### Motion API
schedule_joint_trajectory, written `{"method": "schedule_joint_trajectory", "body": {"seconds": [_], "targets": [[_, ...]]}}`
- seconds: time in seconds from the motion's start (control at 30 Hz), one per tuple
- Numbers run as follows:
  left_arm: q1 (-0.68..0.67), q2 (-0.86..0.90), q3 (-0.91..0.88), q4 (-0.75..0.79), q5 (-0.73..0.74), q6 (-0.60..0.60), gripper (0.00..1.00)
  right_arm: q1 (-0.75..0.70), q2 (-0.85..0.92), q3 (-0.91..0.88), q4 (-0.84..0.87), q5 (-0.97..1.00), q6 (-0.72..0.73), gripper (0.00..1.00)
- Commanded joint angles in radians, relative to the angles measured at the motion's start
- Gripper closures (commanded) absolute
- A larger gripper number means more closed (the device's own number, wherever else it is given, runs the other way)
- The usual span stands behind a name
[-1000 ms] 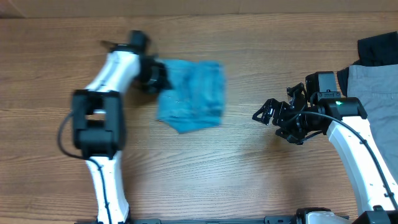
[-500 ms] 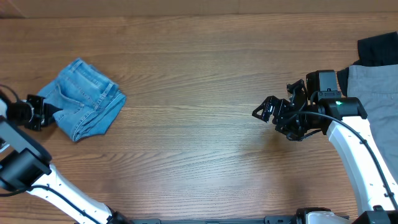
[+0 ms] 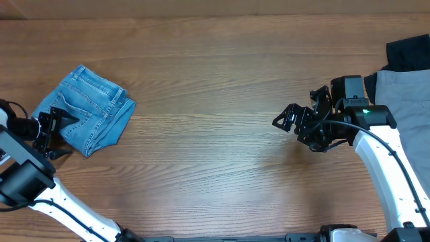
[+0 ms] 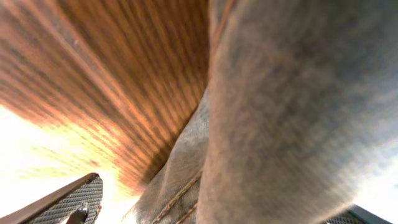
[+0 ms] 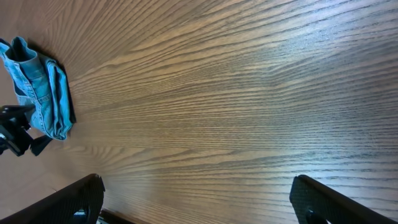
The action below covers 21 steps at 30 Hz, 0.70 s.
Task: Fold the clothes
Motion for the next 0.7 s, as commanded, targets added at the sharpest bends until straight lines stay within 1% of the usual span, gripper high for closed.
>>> {"method": "schedule_joint_trajectory", "body": {"seconds": [0.0,0.13,0.3,0.37,0.4,0.43,0.5,0.57,0.63,0.67], "targets": [[-0.028,-0.063,-0.008,-0.025,-0.091,0.035,0.0,0.001,-0.004,0.011,0.005,0.0,-0.007,0.0],[-0.055,-0.15,-0.008,-0.022,-0.1,0.039,0.0,0.001,-0.004,0.011,0.005,0.0,-0.007,0.0],[-0.105,-0.357,-0.008,-0.009,-0.2,0.043,0.0,0.001,-0.004,0.011,0.004,0.0,-0.011,0.0],[-0.119,-0.418,-0.008,-0.032,-0.273,0.055,0.13,0.001,-0.004,0.011,0.003,0.0,-0.011,0.0],[-0.126,-0.455,-0.008,-0.058,-0.344,0.063,0.56,0.001,-0.004,0.011,0.001,0.0,-0.011,0.0],[-0.129,-0.486,-0.008,-0.086,-0.407,0.05,0.96,0.001,-0.004,0.011,0.002,0.0,-0.014,0.0],[-0.128,-0.525,-0.008,-0.143,-0.465,0.011,0.96,0.001,-0.004,0.011,0.017,0.0,-0.023,0.0],[-0.126,-0.537,-0.011,-0.224,-0.566,-0.073,0.96,0.001,-0.004,0.011,0.028,-0.001,-0.022,0.0],[-0.126,-0.537,-0.039,-0.243,-0.613,-0.124,0.96,0.001,-0.004,0.011,0.032,0.0,-0.023,0.0],[-0.126,-0.537,-0.067,-0.229,-0.615,-0.133,0.96,0.001,-0.004,0.011,0.031,-0.001,-0.026,0.0]]}}
